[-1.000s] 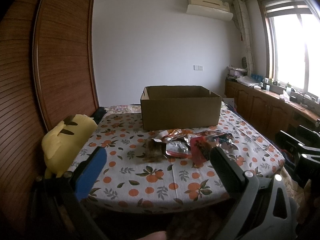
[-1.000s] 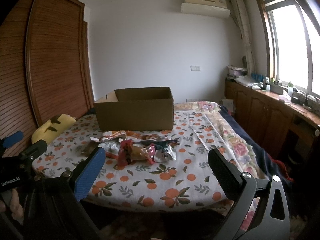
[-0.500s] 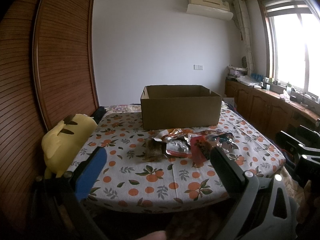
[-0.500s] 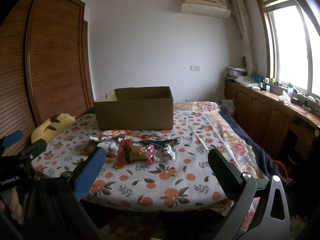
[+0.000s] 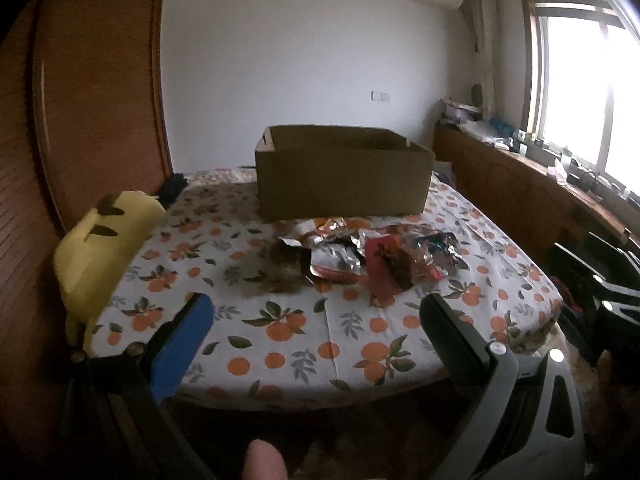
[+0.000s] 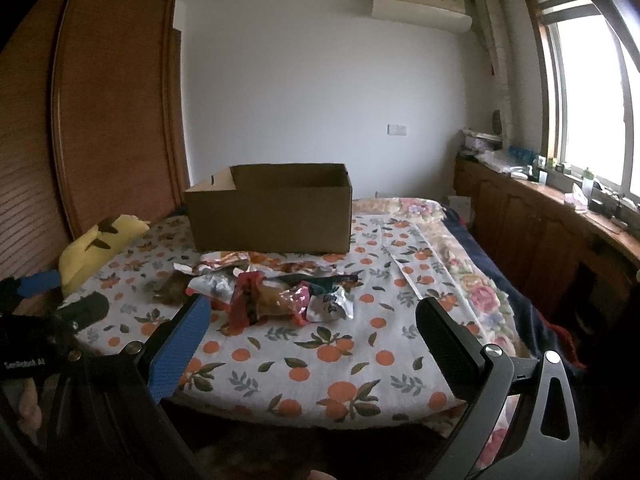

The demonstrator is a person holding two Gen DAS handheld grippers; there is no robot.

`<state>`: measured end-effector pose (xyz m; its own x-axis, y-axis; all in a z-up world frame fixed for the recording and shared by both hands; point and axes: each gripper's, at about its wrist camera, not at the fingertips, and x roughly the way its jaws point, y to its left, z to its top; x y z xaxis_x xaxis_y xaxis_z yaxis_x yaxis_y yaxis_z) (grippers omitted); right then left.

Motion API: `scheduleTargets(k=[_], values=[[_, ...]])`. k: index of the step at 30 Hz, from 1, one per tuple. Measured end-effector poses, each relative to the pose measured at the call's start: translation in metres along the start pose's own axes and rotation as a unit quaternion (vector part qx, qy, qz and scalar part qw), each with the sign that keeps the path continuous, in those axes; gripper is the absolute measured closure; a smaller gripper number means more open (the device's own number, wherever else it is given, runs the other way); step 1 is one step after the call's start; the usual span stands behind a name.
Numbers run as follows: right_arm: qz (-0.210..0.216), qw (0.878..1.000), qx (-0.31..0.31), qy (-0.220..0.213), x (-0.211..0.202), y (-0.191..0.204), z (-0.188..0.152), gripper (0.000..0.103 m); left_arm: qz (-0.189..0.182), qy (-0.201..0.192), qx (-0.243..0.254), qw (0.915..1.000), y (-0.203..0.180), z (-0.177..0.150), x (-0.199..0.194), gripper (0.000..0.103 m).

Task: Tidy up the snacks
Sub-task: 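Lower both tools toward the snack pile in front of the box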

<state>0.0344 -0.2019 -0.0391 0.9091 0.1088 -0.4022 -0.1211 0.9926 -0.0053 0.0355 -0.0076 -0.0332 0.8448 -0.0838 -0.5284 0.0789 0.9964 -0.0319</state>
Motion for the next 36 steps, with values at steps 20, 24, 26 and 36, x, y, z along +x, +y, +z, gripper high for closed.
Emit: scheduleTargets(k=[20, 24, 26, 36], values=[[0.042, 0.996, -0.044, 0.061, 0.107, 0.017, 0.006, 0.0, 0.031, 0.0, 0.03, 0.9991, 0.033, 0.025, 0.085, 0.0], [0.06, 0.994, -0.044, 0.076, 0.126, 0.021, 0.006, 0.0, 0.002, 0.019, 0.018, 0.9997, 0.05, 0.032, 0.104, 0.0], [0.063, 0.994, -0.046, 0.082, 0.134, 0.024, 0.005, 0.0, -0.007, 0.027, 0.01, 0.9996, 0.058, 0.035, 0.111, 0.0], [0.074, 0.991, -0.055, 0.1, 0.156, 0.033, -0.004, 0.0, -0.052, 0.063, 0.034, 0.996, 0.082, 0.056, 0.143, 0.0]])
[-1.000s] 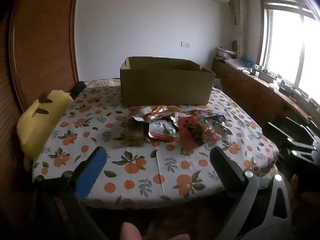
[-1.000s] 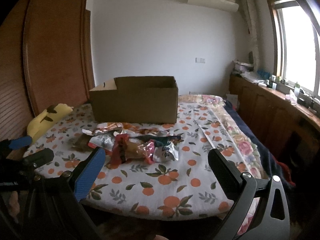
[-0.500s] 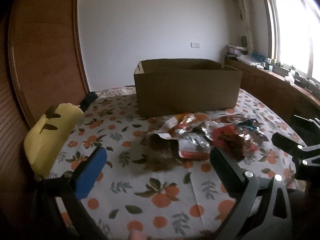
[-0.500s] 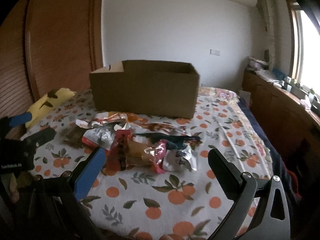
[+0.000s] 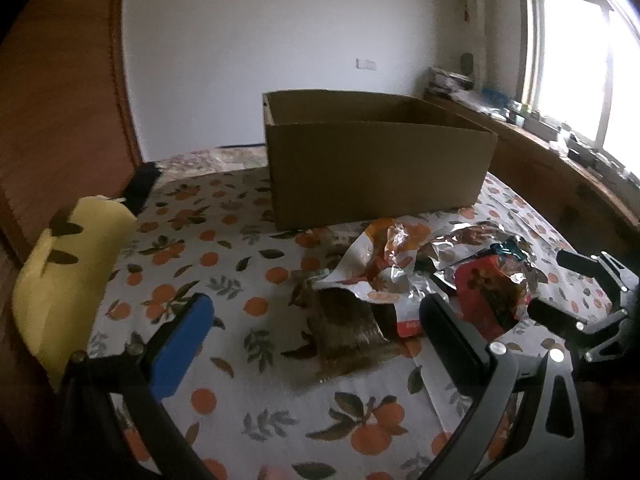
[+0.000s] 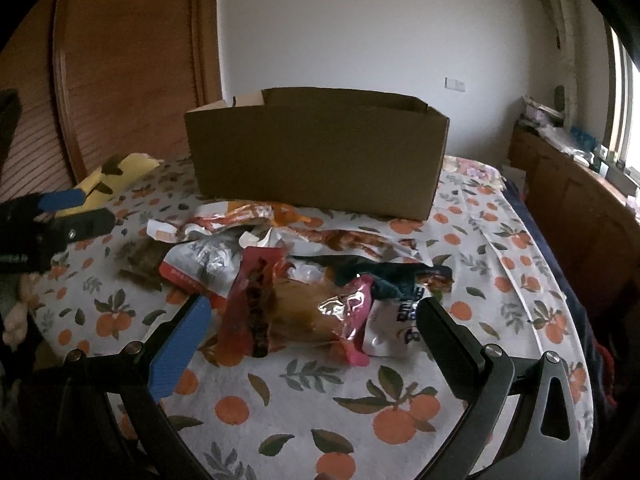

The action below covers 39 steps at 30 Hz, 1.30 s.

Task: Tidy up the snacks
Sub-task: 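Lower both tools toward the snack pile in front of the box, then close the right gripper on the clear brown snack bag and lift it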

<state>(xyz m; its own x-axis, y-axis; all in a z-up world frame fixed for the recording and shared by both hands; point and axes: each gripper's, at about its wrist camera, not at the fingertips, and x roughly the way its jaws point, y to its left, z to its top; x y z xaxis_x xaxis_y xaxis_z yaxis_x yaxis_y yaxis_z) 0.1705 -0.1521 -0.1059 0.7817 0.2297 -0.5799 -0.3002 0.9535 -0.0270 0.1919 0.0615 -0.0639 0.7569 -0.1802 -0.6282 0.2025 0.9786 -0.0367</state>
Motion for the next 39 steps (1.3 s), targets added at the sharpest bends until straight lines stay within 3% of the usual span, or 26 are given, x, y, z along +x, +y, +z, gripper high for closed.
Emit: scheduleTargets(k=[6, 11, 12, 17, 20, 30, 34, 37, 39], values=[[-0.003, 1.0, 0.0, 0.004, 0.001, -0.002, -0.003, 0.0, -0.068, 0.015, -0.033, 0.997, 0.01, 0.011, 0.017, 0.004], [-0.008, 1.0, 0.005, 0.008, 0.003, -0.008, -0.006, 0.0, -0.132, 0.038, -0.087, 0.9867, 0.01, 0.016, 0.036, 0.019], [-0.009, 1.0, 0.008, 0.009, 0.003, -0.01, -0.006, 0.0, -0.134, 0.045, -0.093, 0.9856, 0.009, 0.017, 0.042, 0.025], [-0.012, 1.0, 0.013, 0.005, 0.0, -0.014, -0.005, 0.0, -0.113, 0.077, -0.108, 0.9847, 0.006, 0.019, 0.064, 0.026], [-0.014, 1.0, 0.016, 0.0, -0.004, -0.017, -0.003, 0.0, -0.111, 0.085, -0.111, 0.9839, 0.006, 0.016, 0.066, 0.044], [-0.011, 1.0, 0.021, -0.006, -0.009, -0.019, -0.002, 0.0, -0.102, 0.1, -0.125, 0.9818, 0.009, -0.002, 0.058, 0.046], [-0.014, 1.0, 0.015, -0.011, -0.011, -0.016, 0.0, 0.0, -0.099, 0.093, -0.118, 0.9837, 0.005, 0.001, 0.058, 0.053], [-0.017, 1.0, 0.013, -0.013, -0.011, -0.016, 0.001, 0.0, -0.097, 0.088, -0.12, 0.9841, 0.008, 0.009, 0.063, 0.064], [-0.017, 1.0, 0.013, -0.012, -0.01, -0.018, 0.001, 0.0, -0.11, 0.087, -0.125, 0.9822, 0.01, 0.013, 0.067, 0.085]])
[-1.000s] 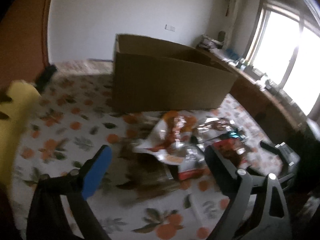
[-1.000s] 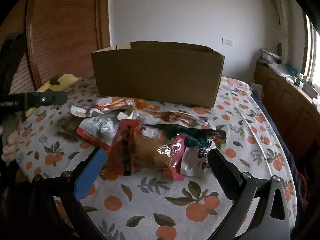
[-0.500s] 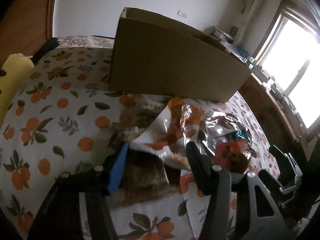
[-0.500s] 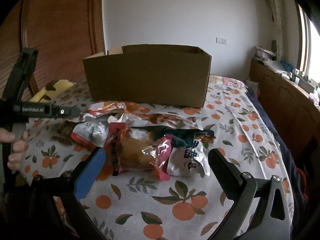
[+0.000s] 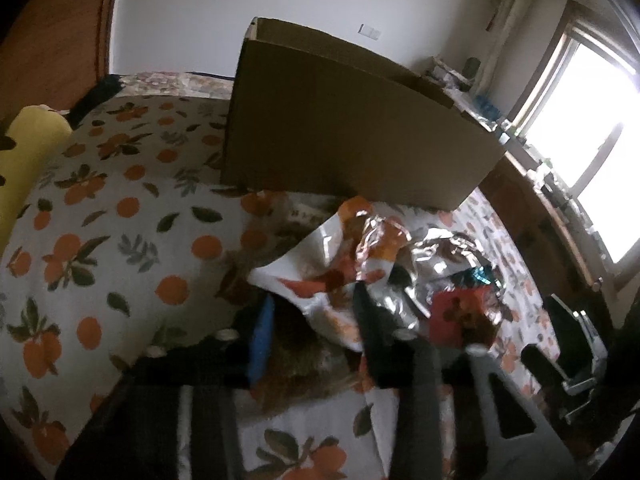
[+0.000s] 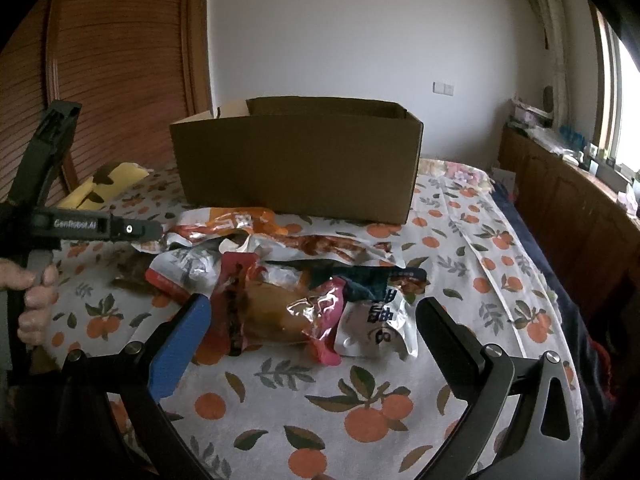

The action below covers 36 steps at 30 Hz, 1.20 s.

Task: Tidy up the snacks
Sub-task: 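Close the right gripper on the clear brown snack bag and lift it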

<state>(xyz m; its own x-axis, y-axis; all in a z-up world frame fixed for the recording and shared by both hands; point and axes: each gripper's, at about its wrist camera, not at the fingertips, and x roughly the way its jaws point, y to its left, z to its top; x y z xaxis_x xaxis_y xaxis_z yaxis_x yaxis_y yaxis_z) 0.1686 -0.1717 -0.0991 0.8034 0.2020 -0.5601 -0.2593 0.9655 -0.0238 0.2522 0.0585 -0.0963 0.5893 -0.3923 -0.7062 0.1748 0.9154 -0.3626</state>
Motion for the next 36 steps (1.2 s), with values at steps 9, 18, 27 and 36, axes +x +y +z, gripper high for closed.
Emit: scheduleTargets(k=[9, 18, 27, 36], values=[[0.058, 0.998, 0.015, 0.032, 0.02, -0.014, 0.004, 0.0, -0.016, -0.03, 0.021, 0.9992, -0.002, -0.002, -0.016, 0.103], [0.103, 0.99, 0.01, 0.095, 0.056, -0.003, 0.012, 0.008, -0.025, -0.055, 0.045, 0.9972, -0.007, -0.005, -0.036, 0.103], [0.092, 0.982, -0.042, 0.158, 0.087, 0.019, 0.013, 0.012, -0.036, -0.056, 0.043, 0.9968, -0.005, -0.01, -0.035, 0.103], [0.086, 0.986, -0.04, 0.136, 0.074, 0.013, 0.009, 0.034, -0.042, -0.074, 0.056, 0.9948, -0.014, -0.009, -0.045, 0.103]])
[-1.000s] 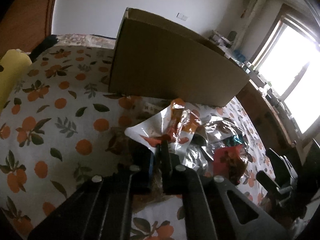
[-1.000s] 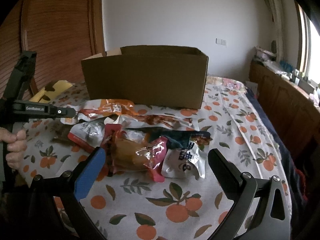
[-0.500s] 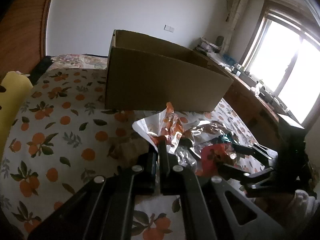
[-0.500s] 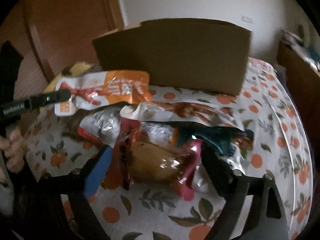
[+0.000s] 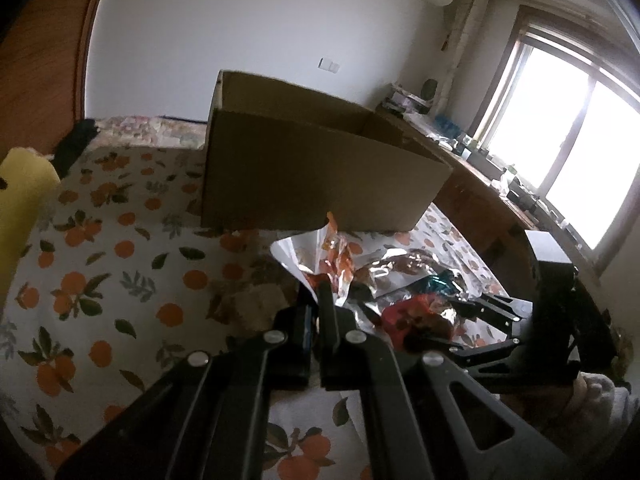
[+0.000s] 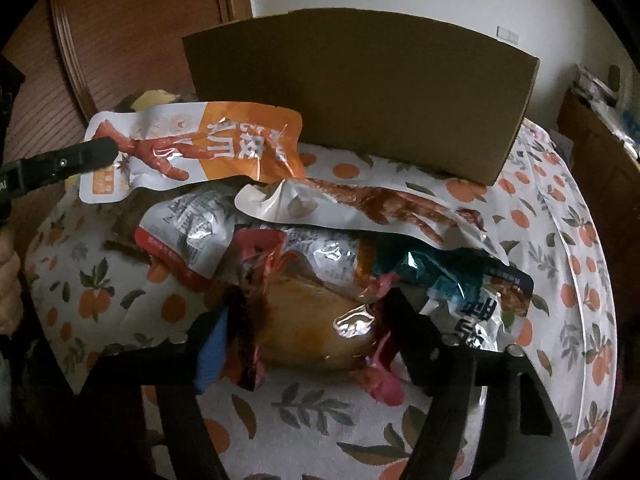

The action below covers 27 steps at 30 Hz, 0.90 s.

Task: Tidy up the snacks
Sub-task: 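Close the right gripper on the clear brown snack bag and lift it, then carry the brown snack bag over the box and open the right gripper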

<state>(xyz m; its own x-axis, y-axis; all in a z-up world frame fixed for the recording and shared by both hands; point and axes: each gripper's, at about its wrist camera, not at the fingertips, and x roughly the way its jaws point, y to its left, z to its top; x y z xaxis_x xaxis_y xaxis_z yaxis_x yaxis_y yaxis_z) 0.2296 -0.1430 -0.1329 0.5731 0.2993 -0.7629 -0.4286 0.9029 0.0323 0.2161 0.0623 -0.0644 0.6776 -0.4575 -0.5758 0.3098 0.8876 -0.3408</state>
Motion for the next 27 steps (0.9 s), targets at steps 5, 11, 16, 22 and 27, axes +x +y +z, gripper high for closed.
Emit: scheduleTargets(k=[5, 11, 16, 22, 27], values=[[0.011, 1.0, 0.012, -0.016, -0.008, -0.003, -0.004, 0.039, -0.002, -0.014, 0.012, 0.9998, -0.007, 0.006, -0.011, 0.103], [0.007, 0.999, 0.007, -0.046, -0.026, -0.001, 0.002, 0.04, 0.005, -0.024, 0.024, 0.9994, -0.014, 0.013, -0.019, 0.103], [0.01, 0.998, 0.005, -0.058, -0.038, 0.001, 0.013, 0.04, 0.012, -0.031, 0.041, 0.9986, -0.023, 0.024, -0.027, 0.103], [0.013, 0.997, -0.001, -0.074, -0.053, 0.003, 0.023, 0.04, 0.027, -0.036, 0.074, 0.9963, -0.036, 0.046, -0.04, 0.103], [0.015, 0.996, -0.002, -0.087, -0.065, 0.002, 0.028, 0.04, 0.034, -0.04, 0.097, 0.9939, -0.047, 0.062, -0.05, 0.103]])
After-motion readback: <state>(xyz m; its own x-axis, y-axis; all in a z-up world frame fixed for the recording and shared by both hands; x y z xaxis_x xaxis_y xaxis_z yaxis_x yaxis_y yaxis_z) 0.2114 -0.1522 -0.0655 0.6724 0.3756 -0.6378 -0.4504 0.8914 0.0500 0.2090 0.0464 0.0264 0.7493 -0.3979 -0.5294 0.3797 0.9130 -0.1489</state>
